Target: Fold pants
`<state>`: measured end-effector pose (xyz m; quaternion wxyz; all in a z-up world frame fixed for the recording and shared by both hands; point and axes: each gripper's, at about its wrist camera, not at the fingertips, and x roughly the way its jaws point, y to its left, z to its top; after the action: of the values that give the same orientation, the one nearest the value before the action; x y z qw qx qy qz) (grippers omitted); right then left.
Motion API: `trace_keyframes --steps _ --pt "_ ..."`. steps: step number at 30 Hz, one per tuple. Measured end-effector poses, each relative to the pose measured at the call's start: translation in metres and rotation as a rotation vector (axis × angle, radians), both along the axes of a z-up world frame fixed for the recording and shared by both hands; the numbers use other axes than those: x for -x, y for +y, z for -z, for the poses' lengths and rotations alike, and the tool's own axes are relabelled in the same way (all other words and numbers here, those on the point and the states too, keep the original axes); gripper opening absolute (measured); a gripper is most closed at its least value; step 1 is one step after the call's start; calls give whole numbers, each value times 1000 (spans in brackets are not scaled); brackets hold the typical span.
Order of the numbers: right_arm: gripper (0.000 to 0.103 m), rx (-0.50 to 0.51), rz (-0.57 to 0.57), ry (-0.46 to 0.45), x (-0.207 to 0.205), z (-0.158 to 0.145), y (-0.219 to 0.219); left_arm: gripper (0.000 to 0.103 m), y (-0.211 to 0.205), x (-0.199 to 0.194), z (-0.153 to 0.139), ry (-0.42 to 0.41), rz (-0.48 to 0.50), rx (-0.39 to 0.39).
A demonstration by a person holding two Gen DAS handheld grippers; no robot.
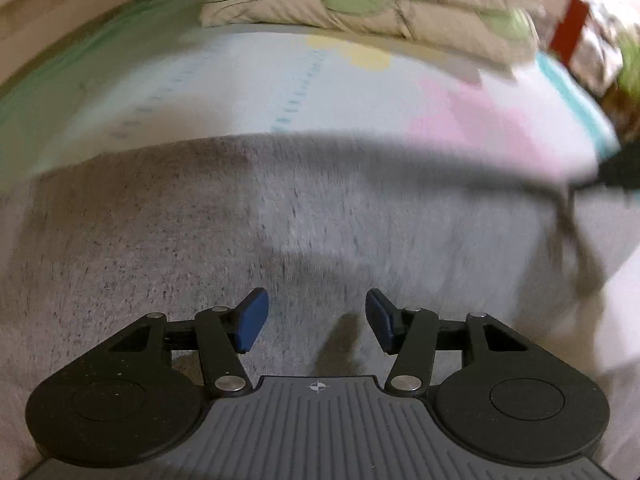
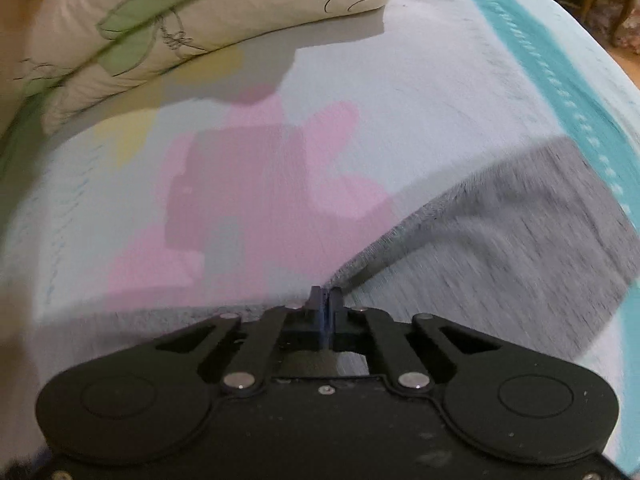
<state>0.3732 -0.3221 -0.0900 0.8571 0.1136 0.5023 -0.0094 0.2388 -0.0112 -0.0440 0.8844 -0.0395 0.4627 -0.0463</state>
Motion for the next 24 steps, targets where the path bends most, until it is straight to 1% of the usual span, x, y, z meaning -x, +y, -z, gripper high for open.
trace_keyframes --steps 2,4,5,7,8,9,11,12,13,14,15,16,17,18,20,22,24 --pt "1 -10 -5 -2 25 3 -9 53 6 -5 -13 -9 -28 69" --pt "1 5 -3 -12 50 8 -17 53 7 -12 -26 -22 -34 111" --pt "1 -1 9 -11 62 14 -22 53 5 -16 -32 -27 -30 122" --pt "1 -55 49 -6 80 25 -34 53 1 -25 -40 -33 -24 129" --pt "1 -80 60 -22 88 28 -38 53 -2 -30 -44 -33 -24 132" --pt "1 -85 49 -39 91 24 -37 53 -4 -34 -46 -33 -25 133" --pt "3 -66 -7 -114 91 9 -33 53 -8 -40 -46 -33 -30 127" --pt "10 -67 -55 -169 89 -2 -28 53 -9 -42 -44 -28 -29 122" --pt "13 -74 -103 -206 87 -9 -24 53 -10 -43 -40 -20 -26 115" --pt "24 -70 -177 -249 83 -17 -16 53 -11 -44 -36 -6 -24 105" --pt "51 -43 -258 -292 79 -24 -6 53 -11 -45 -32 6 -24 99" --pt "66 -7 -322 -321 76 -27 3 53 -11 -46 -27 18 -25 97" --pt "88 48 -413 -349 69 -29 16 53 -12 -49 -24 31 -25 98" --pt "95 94 -478 -363 62 -29 25 53 -11 -50 -21 44 -24 100" --pt "95 189 -577 -378 48 -26 40 53 -7 -50 -14 62 -27 100" --pt "94 232 -634 -388 23 -19 50 53 -1 -52 -7 80 -41 97" --pt "91 269 -681 -399 6 -11 54 53 7 -55 4 114 -58 106"
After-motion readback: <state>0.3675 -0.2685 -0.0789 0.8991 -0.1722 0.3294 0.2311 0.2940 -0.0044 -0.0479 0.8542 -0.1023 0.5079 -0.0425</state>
